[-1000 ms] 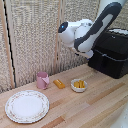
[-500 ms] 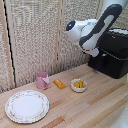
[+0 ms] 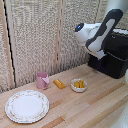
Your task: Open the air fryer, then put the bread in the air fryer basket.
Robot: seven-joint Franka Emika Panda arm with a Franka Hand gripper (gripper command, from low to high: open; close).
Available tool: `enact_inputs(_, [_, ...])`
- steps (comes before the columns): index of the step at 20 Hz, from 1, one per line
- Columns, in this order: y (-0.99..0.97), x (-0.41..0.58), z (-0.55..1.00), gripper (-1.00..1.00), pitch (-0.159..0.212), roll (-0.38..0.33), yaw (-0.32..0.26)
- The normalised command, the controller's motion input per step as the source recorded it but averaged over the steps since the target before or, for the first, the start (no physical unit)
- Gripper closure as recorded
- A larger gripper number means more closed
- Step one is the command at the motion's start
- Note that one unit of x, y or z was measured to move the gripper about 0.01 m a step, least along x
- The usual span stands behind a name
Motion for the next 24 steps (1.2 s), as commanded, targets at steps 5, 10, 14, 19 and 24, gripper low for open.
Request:
enact_inputs(5, [-0.62, -0.066, 0.0, -1.0, 0.023, -0.032, 0.127])
enact_inputs(10, [-0.57, -0.025, 0.0, -1.0, 0.074, -0.007, 0.138])
enact_inputs(14, [-0.48, 0.016, 0.0, -1.0, 0.093, -0.001, 0.172])
enact_inputs(19, [-0.17, 0.112, 0.0, 1.0, 0.068, 0.007, 0.089])
enact_inputs(24, [0.0, 0.02, 0.0, 1.0, 0.002, 0.0, -0.001])
